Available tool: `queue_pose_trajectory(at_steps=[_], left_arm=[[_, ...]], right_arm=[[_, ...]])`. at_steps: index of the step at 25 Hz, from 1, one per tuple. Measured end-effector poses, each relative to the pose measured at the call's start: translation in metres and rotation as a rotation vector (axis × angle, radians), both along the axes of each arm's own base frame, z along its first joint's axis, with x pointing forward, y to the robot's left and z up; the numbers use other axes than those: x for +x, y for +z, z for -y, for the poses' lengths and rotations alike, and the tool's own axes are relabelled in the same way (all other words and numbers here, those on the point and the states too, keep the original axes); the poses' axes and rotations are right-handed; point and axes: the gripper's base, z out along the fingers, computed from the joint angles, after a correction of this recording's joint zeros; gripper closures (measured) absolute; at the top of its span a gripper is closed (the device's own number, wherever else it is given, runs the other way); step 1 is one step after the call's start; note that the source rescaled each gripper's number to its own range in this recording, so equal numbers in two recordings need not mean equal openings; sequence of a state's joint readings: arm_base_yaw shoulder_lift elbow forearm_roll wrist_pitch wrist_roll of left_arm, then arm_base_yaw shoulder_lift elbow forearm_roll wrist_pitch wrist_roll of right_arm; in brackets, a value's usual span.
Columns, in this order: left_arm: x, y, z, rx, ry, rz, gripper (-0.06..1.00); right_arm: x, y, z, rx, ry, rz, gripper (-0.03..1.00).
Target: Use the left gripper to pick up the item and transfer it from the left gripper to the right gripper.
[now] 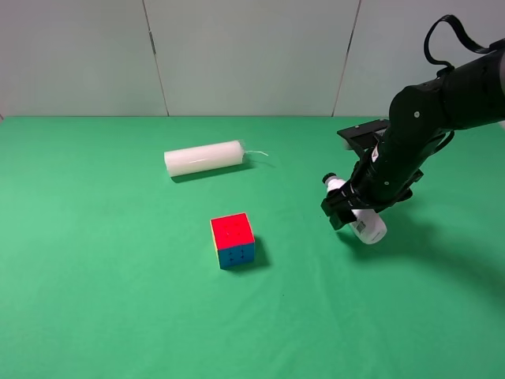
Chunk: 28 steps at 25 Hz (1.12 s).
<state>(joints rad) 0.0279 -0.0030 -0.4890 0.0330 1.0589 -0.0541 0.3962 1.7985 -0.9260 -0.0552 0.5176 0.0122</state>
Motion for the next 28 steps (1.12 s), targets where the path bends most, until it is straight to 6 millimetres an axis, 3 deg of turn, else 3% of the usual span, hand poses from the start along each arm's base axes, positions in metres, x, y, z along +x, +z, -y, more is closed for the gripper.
queue_pose_trajectory(at_steps=[2,5,21,28], left_arm=[[0.000,0.000,0.000,0.000,0.000,0.000,-0.02],[0.000,0.000,0.000,0.000,0.000,0.000,-0.02],[0.000,0.000,0.000,0.003,0.002,0.004,-0.02],[0.000,0.000,0.000,0.003,0.002,0.004,-0.02]], right_arm=[[0.001,0.000,0.000,0.010,-0.027,0.004,0.06],[0.001,0.000,0.000,0.015,-0.038,0.008,-0.01],[0.001,0.001,0.000,0.015,-0.040,0.007,-0.03],[-0.005,0.024,0.003,0.021,-0.037,0.038,-0.03]])
